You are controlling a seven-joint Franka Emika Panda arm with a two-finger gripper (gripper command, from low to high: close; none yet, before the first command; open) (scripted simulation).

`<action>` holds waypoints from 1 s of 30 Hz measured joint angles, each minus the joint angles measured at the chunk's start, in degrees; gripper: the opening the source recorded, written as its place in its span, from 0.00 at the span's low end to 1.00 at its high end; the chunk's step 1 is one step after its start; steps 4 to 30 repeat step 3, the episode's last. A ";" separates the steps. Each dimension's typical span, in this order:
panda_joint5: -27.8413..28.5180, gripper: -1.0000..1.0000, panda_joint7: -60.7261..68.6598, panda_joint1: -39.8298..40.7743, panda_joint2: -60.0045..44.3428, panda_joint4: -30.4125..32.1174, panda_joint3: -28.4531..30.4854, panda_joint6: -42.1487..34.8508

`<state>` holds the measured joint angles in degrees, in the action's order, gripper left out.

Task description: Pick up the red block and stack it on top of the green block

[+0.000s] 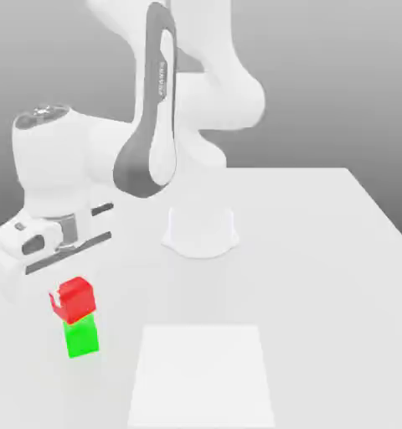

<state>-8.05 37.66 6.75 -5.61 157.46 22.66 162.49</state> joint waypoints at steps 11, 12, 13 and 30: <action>-1.79 1.00 1.27 0.67 -1.43 -0.03 -1.00 1.20; -1.79 1.00 1.27 0.67 -1.43 -0.03 -1.00 1.20; -1.79 1.00 1.27 0.67 -1.43 -0.03 -1.00 1.20; -1.79 1.00 1.27 0.67 -1.43 -0.03 -1.00 1.20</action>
